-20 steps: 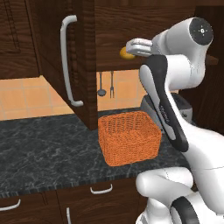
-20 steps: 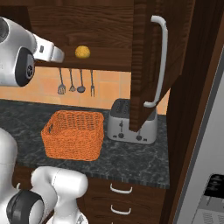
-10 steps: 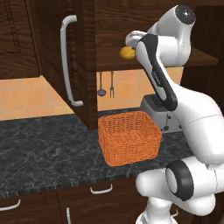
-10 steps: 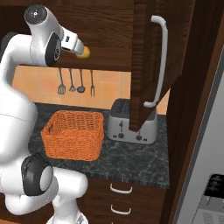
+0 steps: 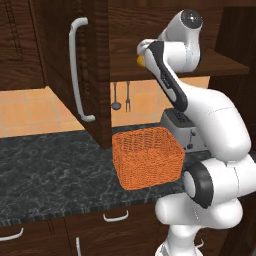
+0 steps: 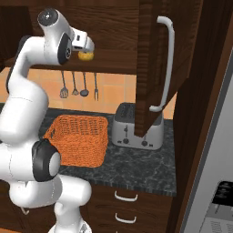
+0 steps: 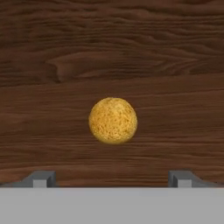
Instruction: Open the cabinet, pick up the bread from the cabinet and place it in the basket. Then move the basket to the dining counter.
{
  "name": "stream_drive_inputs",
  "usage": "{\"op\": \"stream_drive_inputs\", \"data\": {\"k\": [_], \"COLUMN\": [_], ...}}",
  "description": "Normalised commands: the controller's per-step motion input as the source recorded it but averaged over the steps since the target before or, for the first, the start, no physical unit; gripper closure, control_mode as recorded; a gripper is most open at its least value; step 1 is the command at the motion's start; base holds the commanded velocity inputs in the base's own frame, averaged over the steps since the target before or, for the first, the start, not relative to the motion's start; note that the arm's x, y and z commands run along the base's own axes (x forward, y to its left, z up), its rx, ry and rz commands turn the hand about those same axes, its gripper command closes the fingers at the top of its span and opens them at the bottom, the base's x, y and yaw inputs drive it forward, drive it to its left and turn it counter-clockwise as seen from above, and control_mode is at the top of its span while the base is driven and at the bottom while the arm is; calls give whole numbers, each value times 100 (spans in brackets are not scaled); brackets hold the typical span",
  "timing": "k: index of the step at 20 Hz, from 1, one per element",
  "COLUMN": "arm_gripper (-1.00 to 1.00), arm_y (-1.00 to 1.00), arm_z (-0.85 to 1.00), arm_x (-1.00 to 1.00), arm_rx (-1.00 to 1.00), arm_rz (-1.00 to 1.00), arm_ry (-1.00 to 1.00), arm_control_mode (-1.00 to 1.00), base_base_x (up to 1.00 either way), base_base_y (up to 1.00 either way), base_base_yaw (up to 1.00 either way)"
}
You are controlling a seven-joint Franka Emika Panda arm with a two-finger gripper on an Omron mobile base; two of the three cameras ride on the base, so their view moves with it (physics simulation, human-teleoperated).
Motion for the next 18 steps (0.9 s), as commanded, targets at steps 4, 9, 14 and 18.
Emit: {"op": "stream_drive_inputs", "data": {"k": [4, 9, 14, 18], "arm_gripper": [-100, -100, -100, -100], "arm_y": [1, 4, 1, 0], "arm_z": [-15, -1, -7, -12], "arm_x": [47, 49, 34, 30], "arm_rx": [-6, 0, 0, 0], "arm_rz": [0, 0, 0, 0], "arm_ry": [-7, 0, 0, 0], "arm_control_mode": [-100, -100, -100, -100], "base_base_x": [0, 0, 0, 0], "base_base_y": [0, 0, 0, 0], "base_base_yaw": [0, 0, 0, 0]}}
